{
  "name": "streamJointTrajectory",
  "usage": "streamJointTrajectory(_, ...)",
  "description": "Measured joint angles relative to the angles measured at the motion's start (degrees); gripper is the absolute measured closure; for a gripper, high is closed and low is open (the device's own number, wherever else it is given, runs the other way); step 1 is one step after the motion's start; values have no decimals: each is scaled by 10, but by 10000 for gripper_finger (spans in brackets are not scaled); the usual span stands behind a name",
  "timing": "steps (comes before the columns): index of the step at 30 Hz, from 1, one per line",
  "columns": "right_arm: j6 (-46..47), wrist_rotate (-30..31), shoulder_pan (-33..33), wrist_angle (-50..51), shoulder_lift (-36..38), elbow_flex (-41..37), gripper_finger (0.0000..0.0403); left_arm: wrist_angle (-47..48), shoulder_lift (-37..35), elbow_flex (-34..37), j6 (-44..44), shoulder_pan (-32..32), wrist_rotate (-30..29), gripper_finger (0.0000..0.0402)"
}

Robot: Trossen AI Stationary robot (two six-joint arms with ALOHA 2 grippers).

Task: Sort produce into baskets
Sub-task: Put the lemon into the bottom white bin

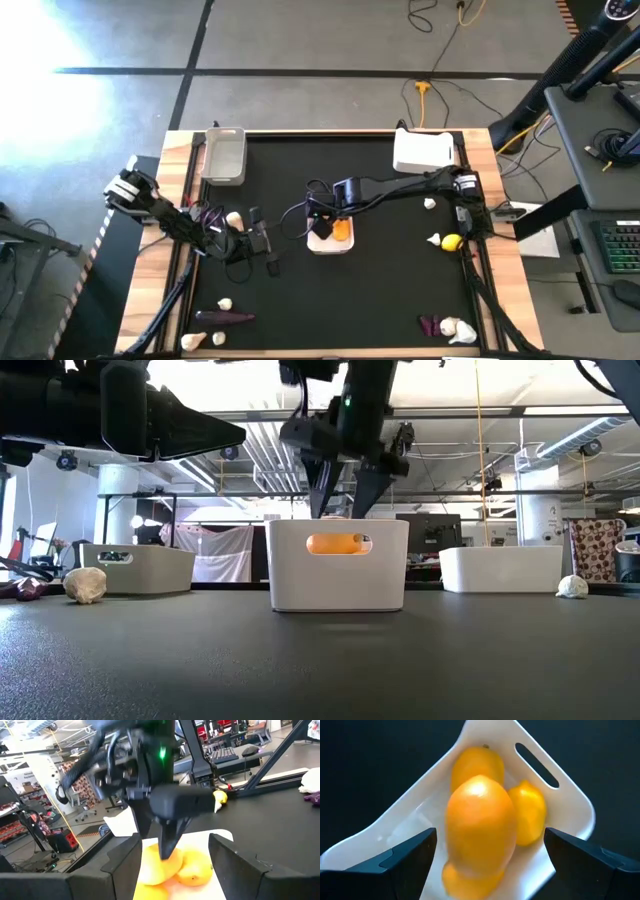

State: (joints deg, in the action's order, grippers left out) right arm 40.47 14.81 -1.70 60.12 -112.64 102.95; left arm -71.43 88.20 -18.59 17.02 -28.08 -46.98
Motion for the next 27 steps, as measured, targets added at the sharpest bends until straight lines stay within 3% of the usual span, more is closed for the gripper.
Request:
streamJointTrajectory(7, 41, 5, -29, 119, 1, 70, 42, 11, 0, 0, -12, 0, 0, 190)
streamJointTrajectory(12, 110, 36, -65, 238, 1, 79, 42, 15, 0, 0, -16, 0, 0, 190)
streamJointTrajectory(15, 184, 37, -90, 304, 2, 60, 42, 27, 0, 0, -27, 0, 0, 190)
streamJointTrajectory(19, 237, 12, -118, 297, 22, 3, 42, 29, 0, 0, -32, 0, 0, 190)
streamJointTrajectory(27, 287, -101, -165, 301, 70, -128, 41, 24, 2, -10, -41, 0, 2, 190)
